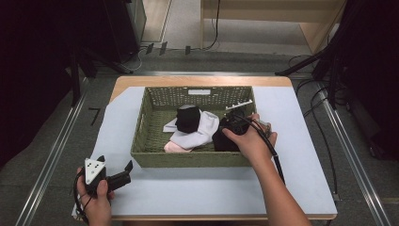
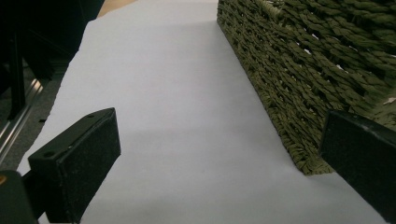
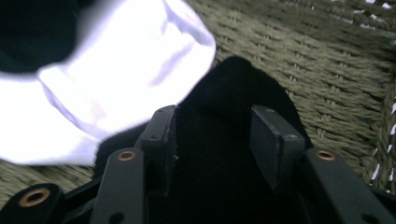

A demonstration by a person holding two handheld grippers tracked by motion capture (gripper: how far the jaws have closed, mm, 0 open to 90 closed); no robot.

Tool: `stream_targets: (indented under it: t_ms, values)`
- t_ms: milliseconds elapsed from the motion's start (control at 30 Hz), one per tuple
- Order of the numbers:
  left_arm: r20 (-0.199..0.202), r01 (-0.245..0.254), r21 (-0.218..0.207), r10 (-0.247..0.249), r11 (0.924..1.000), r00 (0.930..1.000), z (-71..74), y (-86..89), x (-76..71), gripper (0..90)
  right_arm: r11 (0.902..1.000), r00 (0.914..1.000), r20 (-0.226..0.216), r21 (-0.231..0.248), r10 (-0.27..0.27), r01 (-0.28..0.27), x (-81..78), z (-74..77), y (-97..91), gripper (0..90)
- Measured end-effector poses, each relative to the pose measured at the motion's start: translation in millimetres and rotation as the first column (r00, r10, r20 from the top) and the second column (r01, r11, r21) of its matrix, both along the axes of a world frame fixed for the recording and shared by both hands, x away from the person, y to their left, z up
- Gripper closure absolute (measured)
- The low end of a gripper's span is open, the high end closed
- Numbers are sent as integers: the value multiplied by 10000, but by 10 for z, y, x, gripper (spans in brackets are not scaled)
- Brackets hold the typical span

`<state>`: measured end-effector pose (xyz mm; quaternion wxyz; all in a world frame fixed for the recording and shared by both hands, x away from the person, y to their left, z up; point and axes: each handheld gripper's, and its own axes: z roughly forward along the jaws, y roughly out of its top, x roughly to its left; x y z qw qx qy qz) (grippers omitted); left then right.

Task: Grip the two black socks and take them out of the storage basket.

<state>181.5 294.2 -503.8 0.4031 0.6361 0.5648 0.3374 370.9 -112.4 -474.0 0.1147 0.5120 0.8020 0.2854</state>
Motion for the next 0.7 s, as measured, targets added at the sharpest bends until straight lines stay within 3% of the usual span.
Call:
stream_targets:
  t_ms: [100, 133, 167, 300, 467, 500, 533, 567, 700]
  values:
    - [21, -21, -11, 21, 10000, 10000, 0, 1, -2, 0, 9992, 9999, -142, -396, 51, -57, 4, -34, 20, 511]
    - [34, -26, -27, 26, 10000, 10000, 0, 3, -3, 0, 9976, 9995, -306, -677, 104, -125, 11, -57, 32, 503]
    - [65, -28, -58, 28, 10000, 10000, -1, 5, -5, 0, 9949, 9971, -752, -997, 88, -163, 22, -106, 62, 485]
    - [80, -11, -92, 12, 10000, 10000, -2, 6, -7, 0, 9944, 9961, -878, -1033, 118, -209, 40, -135, 68, 488]
    - [57, 14, -91, -14, 10000, 10000, -1, 7, -6, 0, 9887, 9973, -328, -1327, 663, -701, -14, -163, 60, 658]
    - [82, -2, -94, 3, 10000, 10000, -2, 4, -6, 0, 9887, 9973, -328, -1327, 663, -701, -14, -163, 60, 658]
    - [92, 21, -68, -21, 10000, 10000, -2, 2, -6, 0, 9873, 9967, -293, -1379, 762, -795, -16, -160, 54, 712]
    - [88, 20, -72, -19, 10000, 10000, -2, 3, -6, 0, 9873, 9961, -420, -1359, 776, -826, -8, -134, 44, 840]
    - [41, 20, -97, -20, 10000, 10000, -1, 7, -3, 0, 9863, 9966, -437, -1465, 703, -760, -9, -95, 33, 867]
